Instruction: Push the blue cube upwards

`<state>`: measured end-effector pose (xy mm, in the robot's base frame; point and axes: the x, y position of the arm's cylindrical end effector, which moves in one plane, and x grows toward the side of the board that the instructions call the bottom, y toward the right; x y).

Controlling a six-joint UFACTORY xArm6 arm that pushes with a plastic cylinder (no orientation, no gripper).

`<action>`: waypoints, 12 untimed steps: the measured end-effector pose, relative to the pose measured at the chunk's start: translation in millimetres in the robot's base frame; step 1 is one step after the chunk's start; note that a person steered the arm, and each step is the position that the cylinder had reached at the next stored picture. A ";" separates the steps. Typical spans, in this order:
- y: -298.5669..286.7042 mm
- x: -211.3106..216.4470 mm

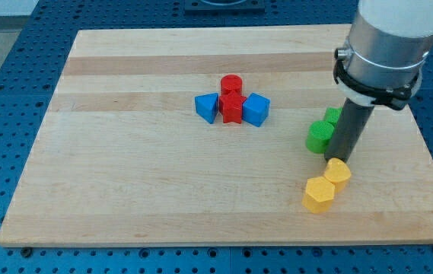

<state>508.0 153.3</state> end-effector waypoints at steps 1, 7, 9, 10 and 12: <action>-11.3 0.0; -86.5 -52.5; -113.0 -67.0; -117.4 -77.2; -113.9 -111.8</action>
<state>396.3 39.4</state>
